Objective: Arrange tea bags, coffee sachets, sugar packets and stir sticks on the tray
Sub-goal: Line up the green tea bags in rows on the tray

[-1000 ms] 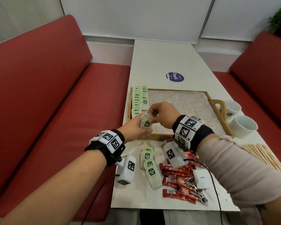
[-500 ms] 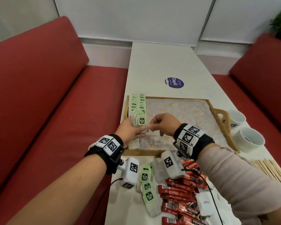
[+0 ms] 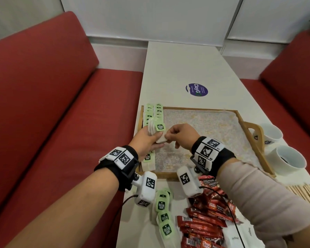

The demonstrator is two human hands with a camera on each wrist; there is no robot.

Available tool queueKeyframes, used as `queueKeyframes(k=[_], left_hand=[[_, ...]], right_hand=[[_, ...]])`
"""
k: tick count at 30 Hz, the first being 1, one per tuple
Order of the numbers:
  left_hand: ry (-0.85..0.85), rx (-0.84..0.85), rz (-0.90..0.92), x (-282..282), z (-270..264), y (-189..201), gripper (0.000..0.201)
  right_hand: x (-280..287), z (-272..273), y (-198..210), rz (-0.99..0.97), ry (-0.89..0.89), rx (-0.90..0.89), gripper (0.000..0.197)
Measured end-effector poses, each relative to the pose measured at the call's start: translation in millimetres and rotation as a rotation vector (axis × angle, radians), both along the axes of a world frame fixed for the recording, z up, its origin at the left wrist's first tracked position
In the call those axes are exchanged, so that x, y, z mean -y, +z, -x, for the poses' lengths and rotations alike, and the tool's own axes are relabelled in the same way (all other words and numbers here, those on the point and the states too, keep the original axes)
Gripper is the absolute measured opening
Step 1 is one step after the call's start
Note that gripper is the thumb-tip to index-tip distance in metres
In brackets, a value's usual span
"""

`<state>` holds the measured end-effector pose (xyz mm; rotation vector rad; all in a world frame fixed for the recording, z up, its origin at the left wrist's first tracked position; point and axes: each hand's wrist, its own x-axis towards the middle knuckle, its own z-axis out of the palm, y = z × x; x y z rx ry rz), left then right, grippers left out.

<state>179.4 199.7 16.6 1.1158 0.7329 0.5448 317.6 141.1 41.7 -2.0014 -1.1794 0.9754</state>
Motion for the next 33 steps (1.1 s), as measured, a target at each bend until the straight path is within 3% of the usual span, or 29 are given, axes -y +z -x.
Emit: queueKeyframes(k=[7, 13, 20, 33], left_hand=[[0.232, -0.01, -0.051, -11, -9, 4, 0.033], [0.339, -0.019, -0.134, -20, -11, 9, 0.03], [0.342, -0.023, -0.15, -28, -10, 9, 0.024], [0.302, -0.053, -0.115, -34, -7, 2, 0.028]], right_hand=[[-10, -14, -1, -0.065, -0.167, -0.061, 0.015], [-20, -15, -6, 0.114, -0.172, -0.101, 0.017], [-31, 0, -12, 0.307, -0.183, -0.198, 0.019], [-40, 8, -22, 0.32, -0.237, -0.149, 0.021]])
